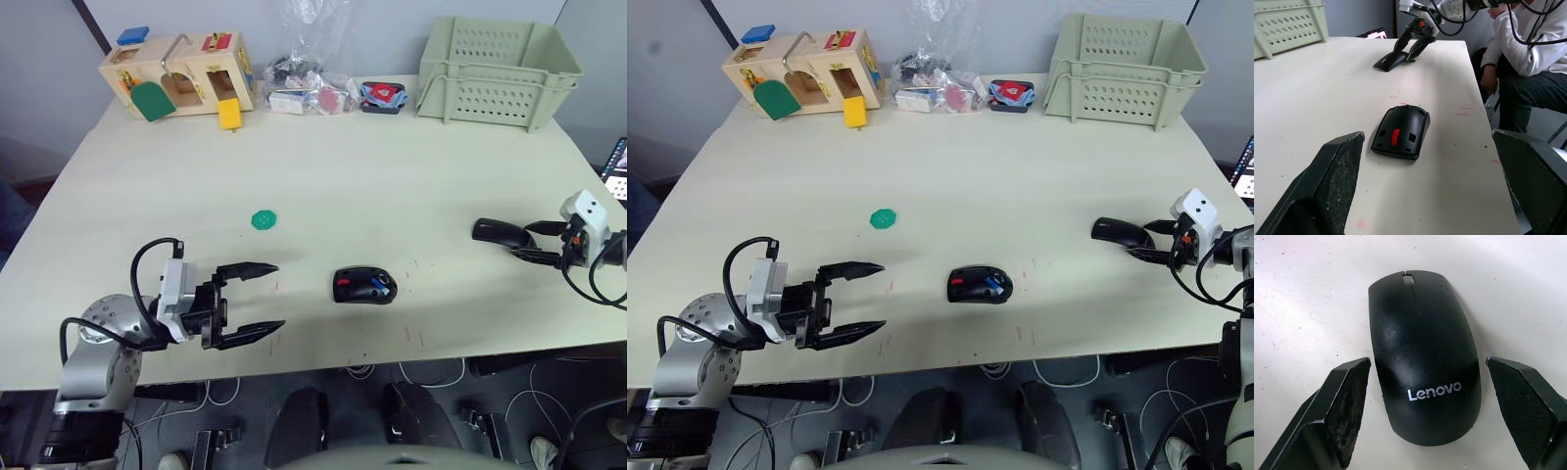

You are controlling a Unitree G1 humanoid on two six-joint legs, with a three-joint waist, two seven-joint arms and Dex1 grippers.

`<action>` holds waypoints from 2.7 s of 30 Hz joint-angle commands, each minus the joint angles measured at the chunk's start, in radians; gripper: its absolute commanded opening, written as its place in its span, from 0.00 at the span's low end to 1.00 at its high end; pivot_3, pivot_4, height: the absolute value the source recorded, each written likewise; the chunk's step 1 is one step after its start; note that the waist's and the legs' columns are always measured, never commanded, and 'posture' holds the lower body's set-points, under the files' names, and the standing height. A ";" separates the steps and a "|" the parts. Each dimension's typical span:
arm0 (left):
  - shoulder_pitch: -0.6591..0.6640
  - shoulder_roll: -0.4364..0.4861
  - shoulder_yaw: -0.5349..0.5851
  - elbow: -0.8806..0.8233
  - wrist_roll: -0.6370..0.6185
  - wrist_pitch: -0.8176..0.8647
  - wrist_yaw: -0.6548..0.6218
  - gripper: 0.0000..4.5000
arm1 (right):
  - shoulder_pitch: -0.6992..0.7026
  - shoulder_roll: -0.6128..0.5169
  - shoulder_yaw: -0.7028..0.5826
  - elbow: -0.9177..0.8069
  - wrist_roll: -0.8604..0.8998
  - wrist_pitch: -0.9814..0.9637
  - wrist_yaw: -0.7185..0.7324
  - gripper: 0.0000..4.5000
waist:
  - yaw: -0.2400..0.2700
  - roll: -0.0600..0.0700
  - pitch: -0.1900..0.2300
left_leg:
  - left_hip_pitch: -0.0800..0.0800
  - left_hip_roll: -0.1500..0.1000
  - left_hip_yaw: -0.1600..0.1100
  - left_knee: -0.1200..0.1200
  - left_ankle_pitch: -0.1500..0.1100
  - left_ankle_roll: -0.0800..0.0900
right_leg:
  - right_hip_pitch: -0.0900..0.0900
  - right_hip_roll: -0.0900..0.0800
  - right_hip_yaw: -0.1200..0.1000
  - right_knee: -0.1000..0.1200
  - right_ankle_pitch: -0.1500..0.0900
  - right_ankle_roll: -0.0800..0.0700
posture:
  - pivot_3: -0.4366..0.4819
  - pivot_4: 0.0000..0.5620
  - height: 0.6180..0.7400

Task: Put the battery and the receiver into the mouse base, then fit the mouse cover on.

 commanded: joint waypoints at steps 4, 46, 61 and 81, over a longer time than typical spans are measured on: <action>-0.005 0.013 0.008 -0.012 -0.009 -0.003 -0.008 1.00 | -0.013 -0.014 -0.013 -0.009 0.007 -0.022 0.003 0.89 | 0.000 0.000 0.000 | 0.000 0.000 0.000 0.000 0.000 0.000 | 0.000 0.000 0.000 0.000 0.000 0.000 | 0.48 0.27 1.00; -0.063 0.036 -0.012 0.020 0.002 0.007 -0.043 1.00 | 0.150 -0.022 0.013 -0.506 0.082 0.121 0.132 0.54 | 0.002 0.000 0.000 | 0.000 0.001 0.000 -0.001 0.000 0.000 | 0.000 0.000 -0.001 0.000 0.000 0.000 | 0.48 0.27 1.00; -0.175 0.056 -0.039 0.128 0.026 -0.014 -0.125 1.00 | 0.309 -0.097 0.195 -1.557 0.118 0.826 -0.044 0.54 | 0.006 -0.002 0.001 | -0.004 0.001 -0.001 -0.001 0.000 0.000 | -0.006 0.000 -0.002 0.001 0.000 0.000 | 0.48 0.27 1.00; -0.224 0.095 -0.077 0.219 0.030 -0.067 -0.193 1.00 | -0.037 0.068 0.617 -1.853 0.195 1.451 -0.263 0.54 | 0.005 -0.004 0.001 | -0.020 0.001 -0.002 0.002 0.000 0.000 | -0.021 0.000 -0.003 0.003 0.002 0.004 | 0.48 0.27 1.00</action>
